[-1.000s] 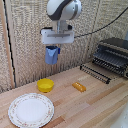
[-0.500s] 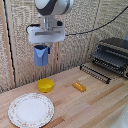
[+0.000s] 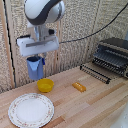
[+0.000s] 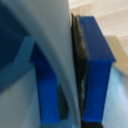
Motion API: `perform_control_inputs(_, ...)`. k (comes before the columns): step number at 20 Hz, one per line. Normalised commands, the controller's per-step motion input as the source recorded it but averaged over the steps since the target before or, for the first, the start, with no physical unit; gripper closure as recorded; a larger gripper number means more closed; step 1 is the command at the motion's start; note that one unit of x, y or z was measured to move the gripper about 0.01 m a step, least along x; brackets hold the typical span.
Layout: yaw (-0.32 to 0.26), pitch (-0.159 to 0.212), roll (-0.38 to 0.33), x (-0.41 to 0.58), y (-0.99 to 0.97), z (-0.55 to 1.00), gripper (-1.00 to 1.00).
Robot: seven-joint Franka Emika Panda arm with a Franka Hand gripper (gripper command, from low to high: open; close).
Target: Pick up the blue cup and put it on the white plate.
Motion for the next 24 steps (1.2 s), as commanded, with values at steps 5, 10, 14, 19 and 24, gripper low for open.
perform_control_inputs(5, 0.070, 0.001, 0.000, -0.099, 0.31, -0.55, 1.00)
perform_control_inputs(10, 0.098, -0.001, -0.001, 0.000, 0.20, -0.55, 1.00)
perform_control_inputs(14, 0.127, -0.012, -0.017, 0.091, 0.05, -0.54, 1.00)
perform_control_inputs(19, 0.145, -0.054, -0.067, 0.234, 0.00, -0.39, 1.00)
perform_control_inputs(24, 0.116, -0.107, -0.048, 0.147, -0.01, -0.08, 1.00)
